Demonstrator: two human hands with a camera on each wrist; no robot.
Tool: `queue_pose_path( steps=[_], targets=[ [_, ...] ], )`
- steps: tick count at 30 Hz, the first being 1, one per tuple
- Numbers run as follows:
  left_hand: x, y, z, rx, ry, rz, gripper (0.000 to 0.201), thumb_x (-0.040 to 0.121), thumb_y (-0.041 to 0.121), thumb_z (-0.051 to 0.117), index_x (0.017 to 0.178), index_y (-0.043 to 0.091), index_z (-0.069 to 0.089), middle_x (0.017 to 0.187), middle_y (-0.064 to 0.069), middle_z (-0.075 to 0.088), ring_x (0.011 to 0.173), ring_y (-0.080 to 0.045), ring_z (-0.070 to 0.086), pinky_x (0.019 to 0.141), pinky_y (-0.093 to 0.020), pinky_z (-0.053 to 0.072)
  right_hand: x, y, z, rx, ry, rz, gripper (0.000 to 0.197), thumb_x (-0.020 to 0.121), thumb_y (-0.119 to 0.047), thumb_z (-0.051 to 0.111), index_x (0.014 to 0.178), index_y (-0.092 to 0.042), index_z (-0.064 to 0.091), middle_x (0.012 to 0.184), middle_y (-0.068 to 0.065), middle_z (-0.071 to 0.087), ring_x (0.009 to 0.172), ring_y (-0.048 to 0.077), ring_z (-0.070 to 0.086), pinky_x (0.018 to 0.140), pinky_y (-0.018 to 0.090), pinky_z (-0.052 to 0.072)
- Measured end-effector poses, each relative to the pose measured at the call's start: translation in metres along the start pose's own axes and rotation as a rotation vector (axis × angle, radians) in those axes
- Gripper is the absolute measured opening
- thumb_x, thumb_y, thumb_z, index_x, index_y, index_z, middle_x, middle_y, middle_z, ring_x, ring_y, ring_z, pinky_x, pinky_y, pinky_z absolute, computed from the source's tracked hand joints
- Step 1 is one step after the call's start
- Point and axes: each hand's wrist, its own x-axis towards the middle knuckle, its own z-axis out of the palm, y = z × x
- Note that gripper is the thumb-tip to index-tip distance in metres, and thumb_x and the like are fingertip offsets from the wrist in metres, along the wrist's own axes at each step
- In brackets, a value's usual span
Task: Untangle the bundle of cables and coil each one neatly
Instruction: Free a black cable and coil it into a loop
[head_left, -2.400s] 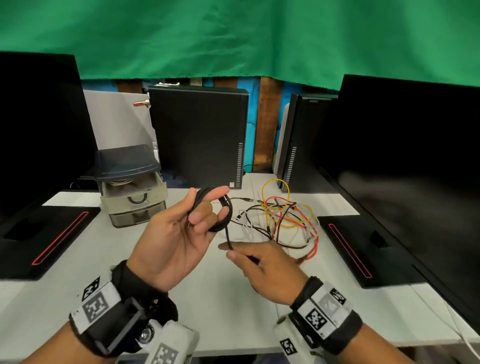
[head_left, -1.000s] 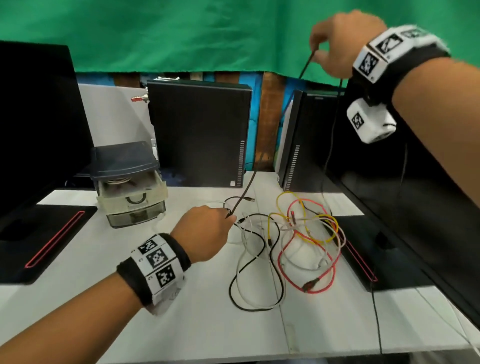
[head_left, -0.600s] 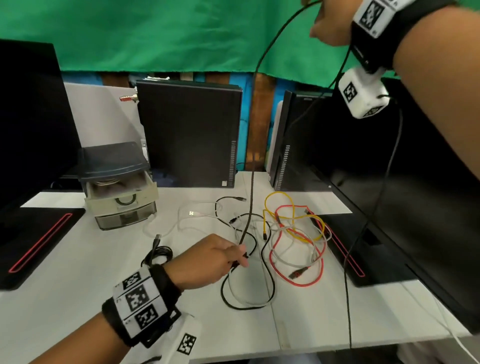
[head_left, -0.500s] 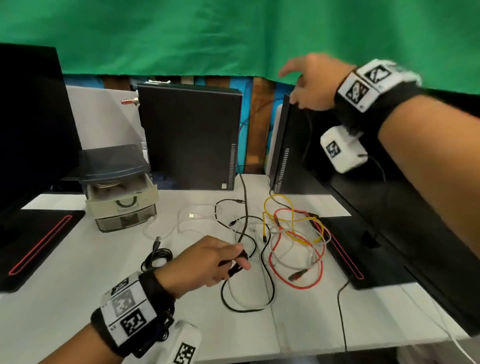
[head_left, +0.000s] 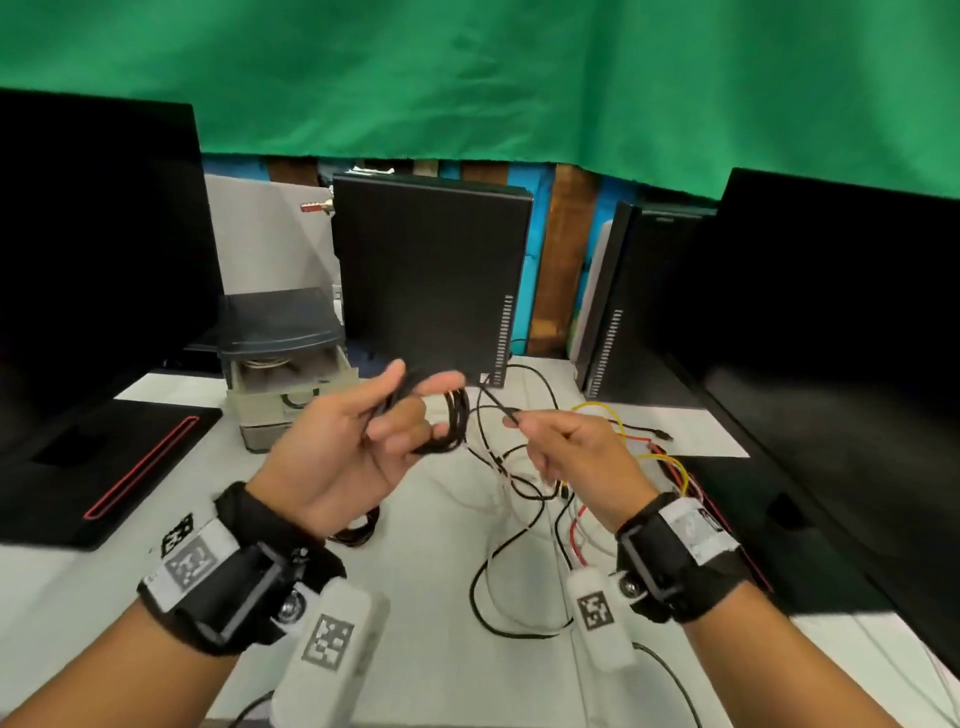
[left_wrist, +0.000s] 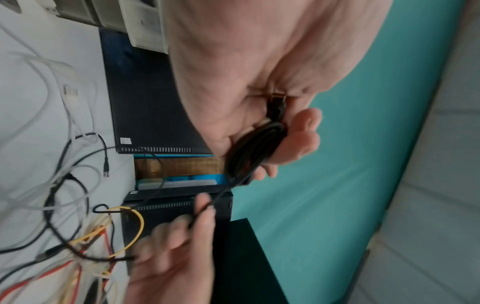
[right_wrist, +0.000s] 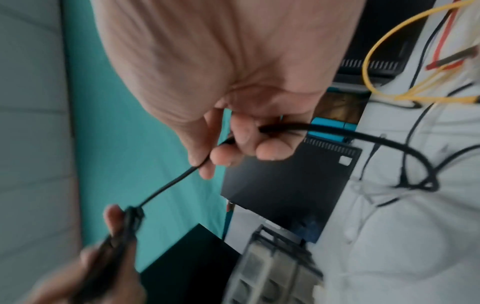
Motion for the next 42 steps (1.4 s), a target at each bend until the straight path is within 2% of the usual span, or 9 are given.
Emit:
queue_pose_path(
  steps=[5, 9, 12, 15, 19, 23, 28, 33, 42],
  targets=[
    [0.004, -0.002, -0.003, -0.186, 0.077, 0.199, 0.047, 0.105, 0.025, 0.036, 0.128, -0.009, 0.060, 0.073, 0.002, 0.066, 0.087, -0.013, 0.073, 0.102, -0.032, 0.050, -0.027, 0.011, 0.025, -0.303, -0.258, -0.084, 0.020, 0.098, -0.024, 0.062, 0.111, -0.021, 0.077, 0.067, -0.021, 0.066, 0.060, 0.001, 0.050, 0.063, 0.026, 0.050],
    [0.011, -0.018, -0.005, 0.272, 0.183, 0.354, 0.040, 0.108, 0.021, 0.032, 0.102, 0.006, 0.069, 0.101, 0.001, 0.077, 0.119, -0.007, 0.063, 0.113, -0.031, 0.035, -0.045, -0.014, 0.037, -0.509, -0.409, -0.192, 0.027, 0.101, -0.035, 0.054, 0.098, -0.015, 0.072, 0.071, 0.002, 0.065, 0.065, 0.016, 0.056, 0.070, 0.036, 0.051],
    [0.011, -0.025, -0.013, 0.915, 0.225, 0.492, 0.049, 0.110, 0.025, 0.030, 0.083, 0.021, 0.072, 0.100, 0.005, 0.077, 0.109, 0.012, 0.060, 0.099, -0.014, 0.035, -0.048, -0.049, 0.027, -0.495, -0.392, -0.245, 0.025, 0.101, -0.027, 0.056, 0.090, -0.010, 0.070, 0.061, 0.001, 0.053, 0.057, 0.011, 0.045, 0.059, 0.026, 0.041],
    [0.007, -0.036, -0.024, 1.184, 0.116, 0.501, 0.047, 0.105, 0.041, 0.029, 0.087, 0.019, 0.067, 0.091, 0.006, 0.073, 0.101, -0.009, 0.066, 0.098, -0.035, 0.045, -0.037, -0.081, 0.013, -0.493, -0.297, -0.296, 0.017, 0.098, -0.022, 0.061, 0.090, -0.015, 0.074, 0.062, -0.015, 0.056, 0.060, 0.005, 0.052, 0.059, 0.020, 0.043],
    [-0.002, -0.041, -0.011, 1.074, -0.110, 0.370, 0.055, 0.104, 0.043, 0.026, 0.084, 0.014, 0.068, 0.067, 0.002, 0.064, 0.095, -0.013, 0.068, 0.109, -0.040, 0.041, -0.006, -0.094, -0.002, -0.426, -0.119, -0.339, 0.008, 0.093, -0.018, 0.068, 0.090, -0.016, 0.075, 0.080, -0.002, 0.070, 0.078, 0.016, 0.065, 0.077, 0.040, 0.056],
    [-0.012, -0.025, 0.001, 0.695, -0.132, 0.303, 0.054, 0.100, 0.045, 0.031, 0.112, 0.015, 0.074, 0.056, 0.004, 0.039, 0.060, -0.018, 0.052, 0.092, -0.025, 0.049, 0.015, -0.071, 0.005, -0.335, -0.025, -0.329, 0.015, 0.096, -0.016, 0.064, 0.102, -0.013, 0.077, 0.094, -0.003, 0.075, 0.091, 0.009, 0.067, 0.087, 0.031, 0.055],
    [-0.021, 0.006, 0.007, 0.303, -0.056, 0.365, 0.053, 0.101, 0.036, 0.031, 0.119, 0.004, 0.068, 0.058, 0.003, 0.032, 0.053, -0.013, 0.041, 0.083, -0.023, 0.053, 0.006, -0.037, 0.026, -0.436, -0.119, -0.235, 0.025, 0.102, -0.028, 0.055, 0.116, -0.022, 0.075, 0.076, -0.038, 0.060, 0.079, -0.011, 0.059, 0.075, 0.011, 0.039],
    [-0.017, 0.008, 0.004, 0.203, 0.021, 0.417, 0.052, 0.103, 0.036, 0.029, 0.129, 0.002, 0.058, 0.062, 0.002, 0.036, 0.060, -0.013, 0.047, 0.092, -0.023, 0.052, -0.028, -0.024, 0.046, -0.637, -0.298, -0.251, 0.028, 0.103, -0.038, 0.048, 0.121, -0.032, 0.068, 0.073, -0.016, 0.065, 0.064, -0.001, 0.056, 0.067, 0.025, 0.047],
    [-0.010, -0.019, 0.003, 0.822, 0.112, 0.629, 0.047, 0.108, 0.035, 0.027, 0.084, 0.009, 0.058, 0.074, -0.006, 0.065, 0.094, -0.014, 0.066, 0.112, -0.022, 0.034, -0.059, -0.050, 0.037, -0.706, -0.360, -0.328, 0.021, 0.102, -0.035, 0.048, 0.098, -0.023, 0.065, 0.065, -0.009, 0.055, 0.065, 0.012, 0.052, 0.066, 0.028, 0.044]
  ],
)
